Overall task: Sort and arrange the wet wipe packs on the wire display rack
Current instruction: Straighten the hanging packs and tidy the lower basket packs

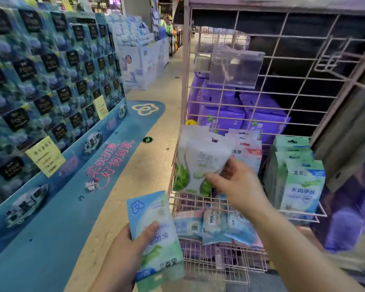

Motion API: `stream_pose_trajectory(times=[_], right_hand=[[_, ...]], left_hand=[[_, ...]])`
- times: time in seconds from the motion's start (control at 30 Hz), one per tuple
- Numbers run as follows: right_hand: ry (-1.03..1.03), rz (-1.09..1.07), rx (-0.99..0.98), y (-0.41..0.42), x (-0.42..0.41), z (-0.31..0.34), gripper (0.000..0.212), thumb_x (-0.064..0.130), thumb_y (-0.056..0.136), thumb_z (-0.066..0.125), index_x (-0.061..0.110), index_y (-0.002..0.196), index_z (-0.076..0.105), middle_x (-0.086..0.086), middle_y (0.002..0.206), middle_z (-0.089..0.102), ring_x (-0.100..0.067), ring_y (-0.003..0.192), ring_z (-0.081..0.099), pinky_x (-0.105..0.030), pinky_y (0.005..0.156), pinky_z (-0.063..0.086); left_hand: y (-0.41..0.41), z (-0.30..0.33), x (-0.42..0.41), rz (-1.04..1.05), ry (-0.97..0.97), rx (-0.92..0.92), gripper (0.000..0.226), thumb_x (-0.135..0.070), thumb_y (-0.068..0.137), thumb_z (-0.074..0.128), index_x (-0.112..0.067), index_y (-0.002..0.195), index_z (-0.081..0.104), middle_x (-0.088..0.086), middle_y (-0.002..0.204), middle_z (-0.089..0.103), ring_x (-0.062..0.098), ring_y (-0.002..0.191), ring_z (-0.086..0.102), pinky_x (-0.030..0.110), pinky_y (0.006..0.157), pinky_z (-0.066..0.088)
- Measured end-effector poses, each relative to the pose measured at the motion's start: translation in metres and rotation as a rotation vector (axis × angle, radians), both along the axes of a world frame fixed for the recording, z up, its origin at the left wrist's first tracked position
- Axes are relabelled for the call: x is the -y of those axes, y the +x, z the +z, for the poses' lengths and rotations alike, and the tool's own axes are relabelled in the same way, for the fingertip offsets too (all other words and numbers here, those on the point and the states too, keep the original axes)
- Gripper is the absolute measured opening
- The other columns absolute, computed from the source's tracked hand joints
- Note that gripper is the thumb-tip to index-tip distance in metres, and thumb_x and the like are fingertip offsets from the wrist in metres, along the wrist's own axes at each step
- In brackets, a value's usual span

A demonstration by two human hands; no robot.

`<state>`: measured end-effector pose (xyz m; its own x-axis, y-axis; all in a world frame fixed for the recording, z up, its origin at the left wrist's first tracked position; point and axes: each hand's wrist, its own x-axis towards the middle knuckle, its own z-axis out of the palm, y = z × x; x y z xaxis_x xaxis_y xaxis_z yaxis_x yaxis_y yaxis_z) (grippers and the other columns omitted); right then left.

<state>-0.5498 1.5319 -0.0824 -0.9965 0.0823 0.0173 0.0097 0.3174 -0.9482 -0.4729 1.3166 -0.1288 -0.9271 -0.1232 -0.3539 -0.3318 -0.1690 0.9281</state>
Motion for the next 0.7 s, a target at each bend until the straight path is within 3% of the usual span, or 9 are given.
stream_pose_trajectory(times=[0.07, 0.17, 0.37, 0.47, 0.53, 0.6, 0.7], right_hand=[[0.225, 0.021, 0.075, -0.020, 0.013, -0.014, 0.027, 0.021, 0.082, 0.073, 0.019, 0.107, 0.063, 0.006, 0.101, 0.071, -0.013, 0.092, 0.067, -0.033, 0.080, 0.056], [0.460, -0.042, 0.127, -0.032, 0.026, -0.024, 0.029, 0.029, 0.085, 0.069, 0.017, 0.111, 0.061, 0.002, 0.102, 0.067, -0.013, 0.083, 0.056, -0.022, 0.063, 0.041], [0.441, -0.135, 0.087, -0.036, 0.028, -0.016, 0.035, 0.024, 0.084, 0.070, 0.016, 0.114, 0.053, 0.003, 0.100, 0.058, -0.015, 0.089, 0.054, -0.024, 0.064, 0.040], [0.415, -0.164, 0.151, -0.034, 0.030, -0.021, 0.080, 0.029, 0.075, 0.078, 0.018, 0.140, 0.032, -0.003, 0.132, 0.055, -0.024, 0.117, 0.054, -0.037, 0.089, 0.049], [0.414, -0.070, 0.195, -0.037, 0.032, -0.022, 0.098, 0.032, 0.071, 0.081, 0.024, 0.148, 0.020, -0.001, 0.139, 0.053, -0.026, 0.124, 0.053, -0.040, 0.098, 0.046], [0.397, -0.014, 0.188, -0.040, 0.033, -0.022, 0.096, 0.031, 0.072, 0.080, 0.027, 0.147, 0.021, 0.001, 0.134, 0.058, -0.025, 0.120, 0.055, -0.038, 0.099, 0.047], [0.401, -0.009, 0.154, -0.039, 0.033, -0.023, 0.091, 0.029, 0.076, 0.077, 0.029, 0.148, 0.021, 0.003, 0.132, 0.060, -0.022, 0.121, 0.056, -0.038, 0.098, 0.047]], left_hand=[[0.000, 0.006, 0.009, 0.012, 0.009, -0.005, 0.003, -0.012, 0.087, 0.064, -0.013, 0.090, 0.062, -0.001, 0.053, 0.071, 0.013, 0.040, 0.065, 0.016, 0.033, 0.042], [-0.002, 0.010, 0.014, 0.000, 0.003, -0.006, 0.003, -0.012, 0.087, 0.063, -0.010, 0.088, 0.062, -0.004, 0.047, 0.068, 0.010, 0.036, 0.061, 0.015, 0.031, 0.041], [-0.010, 0.000, 0.016, 0.006, 0.109, 0.034, 0.008, -0.010, 0.085, 0.065, -0.014, 0.092, 0.062, 0.012, 0.072, 0.075, 0.027, 0.055, 0.071, 0.032, 0.043, 0.056], [-0.015, -0.001, 0.016, -0.011, 0.129, 0.019, 0.011, -0.011, 0.084, 0.065, -0.013, 0.094, 0.063, 0.015, 0.080, 0.076, 0.030, 0.062, 0.072, 0.035, 0.049, 0.058], [-0.017, -0.001, 0.017, -0.034, 0.133, 0.017, 0.015, -0.013, 0.084, 0.066, -0.011, 0.099, 0.064, 0.016, 0.085, 0.076, 0.033, 0.068, 0.073, 0.038, 0.056, 0.059], [-0.018, -0.002, 0.018, -0.046, 0.132, 0.018, 0.019, -0.014, 0.083, 0.067, -0.010, 0.101, 0.064, 0.016, 0.088, 0.076, 0.035, 0.071, 0.073, 0.040, 0.061, 0.058], [-0.019, -0.003, 0.017, -0.057, 0.131, 0.016, 0.019, -0.012, 0.082, 0.066, -0.008, 0.101, 0.063, 0.017, 0.085, 0.076, 0.033, 0.068, 0.073, 0.038, 0.054, 0.059]])
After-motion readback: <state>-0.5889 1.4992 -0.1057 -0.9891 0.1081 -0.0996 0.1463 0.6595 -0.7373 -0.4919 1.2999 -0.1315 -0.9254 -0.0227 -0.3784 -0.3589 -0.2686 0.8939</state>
